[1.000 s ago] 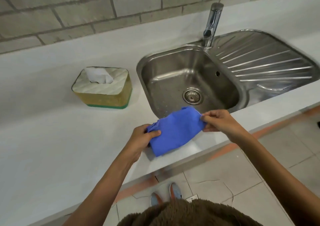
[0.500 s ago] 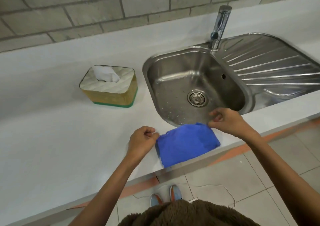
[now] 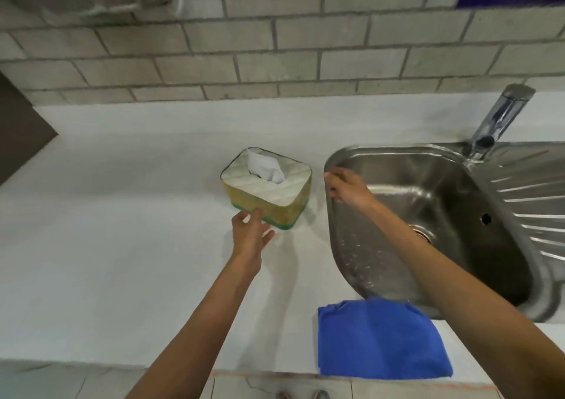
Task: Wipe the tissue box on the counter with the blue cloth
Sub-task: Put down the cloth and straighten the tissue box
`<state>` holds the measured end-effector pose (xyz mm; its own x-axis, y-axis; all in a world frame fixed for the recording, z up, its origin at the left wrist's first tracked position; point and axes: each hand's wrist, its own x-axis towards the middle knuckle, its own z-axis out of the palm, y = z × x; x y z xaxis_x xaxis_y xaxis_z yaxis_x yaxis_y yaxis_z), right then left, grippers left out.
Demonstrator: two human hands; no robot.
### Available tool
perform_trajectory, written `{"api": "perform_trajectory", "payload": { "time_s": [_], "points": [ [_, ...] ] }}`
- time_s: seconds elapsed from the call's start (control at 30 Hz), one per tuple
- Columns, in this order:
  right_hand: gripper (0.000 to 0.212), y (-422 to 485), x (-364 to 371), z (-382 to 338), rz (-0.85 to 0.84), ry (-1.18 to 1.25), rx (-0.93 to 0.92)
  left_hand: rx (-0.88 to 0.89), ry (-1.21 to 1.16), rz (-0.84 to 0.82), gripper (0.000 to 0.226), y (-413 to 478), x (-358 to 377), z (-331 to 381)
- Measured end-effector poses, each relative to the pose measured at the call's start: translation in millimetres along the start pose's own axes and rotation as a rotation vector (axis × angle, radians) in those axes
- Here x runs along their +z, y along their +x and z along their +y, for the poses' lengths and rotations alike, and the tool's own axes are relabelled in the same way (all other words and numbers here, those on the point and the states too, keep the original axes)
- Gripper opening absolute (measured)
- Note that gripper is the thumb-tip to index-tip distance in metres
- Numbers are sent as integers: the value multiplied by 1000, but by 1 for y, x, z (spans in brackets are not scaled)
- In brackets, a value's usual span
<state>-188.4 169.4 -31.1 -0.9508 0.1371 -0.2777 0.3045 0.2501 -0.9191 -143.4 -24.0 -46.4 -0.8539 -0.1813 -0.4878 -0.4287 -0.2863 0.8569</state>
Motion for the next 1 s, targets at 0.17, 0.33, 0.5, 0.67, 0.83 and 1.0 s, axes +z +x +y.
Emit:
{"api": "perform_trajectory", "payload": {
  "time_s": [0.17,0.33,0.5,0.67,0.83,1.0],
  "points": [
    [66,10,29,5,-64,72,98,151,147,264,55,49,-13,35],
    [60,1,59,16,8,235,148,146,331,150,53,84,-25,54],
    [49,4,73,14,136,323,112,145,338,5,32,96,-24,57],
    [41,41,64,-6,229,328,67,171,358,-44,38,114,-11,68],
    [33,88,45,-25,248,338,80,168,353,-56,39,133,12,79],
    [19,103,27,-31,199,324,120,164,393,-78,41,144,26,79]
  ]
}}
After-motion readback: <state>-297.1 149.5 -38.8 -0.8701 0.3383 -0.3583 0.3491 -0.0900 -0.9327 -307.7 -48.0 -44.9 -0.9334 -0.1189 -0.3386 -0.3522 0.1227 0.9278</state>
